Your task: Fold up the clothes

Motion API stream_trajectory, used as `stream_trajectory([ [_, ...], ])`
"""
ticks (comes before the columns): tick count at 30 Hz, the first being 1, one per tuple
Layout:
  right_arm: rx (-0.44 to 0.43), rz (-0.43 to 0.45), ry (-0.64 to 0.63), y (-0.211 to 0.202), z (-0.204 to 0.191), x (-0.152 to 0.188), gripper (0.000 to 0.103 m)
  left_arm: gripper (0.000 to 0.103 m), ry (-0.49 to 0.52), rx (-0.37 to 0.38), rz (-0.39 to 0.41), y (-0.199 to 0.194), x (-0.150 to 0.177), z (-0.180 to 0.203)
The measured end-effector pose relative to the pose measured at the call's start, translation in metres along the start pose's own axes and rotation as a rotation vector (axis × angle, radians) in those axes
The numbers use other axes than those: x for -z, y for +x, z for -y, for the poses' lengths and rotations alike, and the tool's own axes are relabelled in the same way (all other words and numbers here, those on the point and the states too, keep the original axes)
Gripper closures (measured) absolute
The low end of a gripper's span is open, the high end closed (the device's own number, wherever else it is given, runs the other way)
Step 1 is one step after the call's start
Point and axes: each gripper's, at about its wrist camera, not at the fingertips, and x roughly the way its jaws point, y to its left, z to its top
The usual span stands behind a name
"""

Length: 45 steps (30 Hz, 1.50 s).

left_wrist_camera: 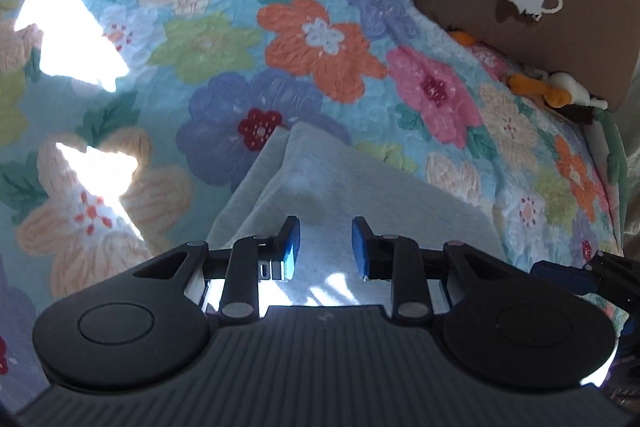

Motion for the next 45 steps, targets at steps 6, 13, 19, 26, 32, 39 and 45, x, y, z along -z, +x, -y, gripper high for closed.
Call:
stream_trajectory([
  [6, 0.096, -0.105, -0.208, 0.039, -0.025, 0.031, 0.04, 0.075, -0.069, -0.036, -0.069, 0.025, 0.018, -0.016],
  [13, 0.053, -0.106, -0.122, 0.043, -0.009, 0.039, 0.036, 0.075, -0.015, -0.082, -0.077, 0.029, 0.021, -0.01],
  [19, -0.066, -0.126, 0.108, 0.052, 0.022, 0.05, 0.033, 0.074, -0.014, -0.096, -0.067, 0.032, 0.025, -0.009],
  [26, -0.095, -0.156, 0.185, 0.054, 0.026, 0.051, 0.033, 0.074, -0.012, -0.121, -0.056, 0.031, 0.028, -0.004],
  [32, -0.07, -0.185, 0.189, 0.047, 0.023, 0.047, 0.034, 0.071, 0.105, -0.246, -0.017, 0.02, 0.04, 0.025],
  [39, -0.044, -0.216, 0.145, 0.016, 0.013, 0.043, 0.033, 0.038, 0.149, -0.316, 0.005, -0.015, 0.061, 0.058],
  [45, -0.057, -0.113, 0.136, -0.03, 0.006, 0.025, 0.033, 0.029, 0.262, -0.495, -0.01, -0.06, 0.084, 0.096],
])
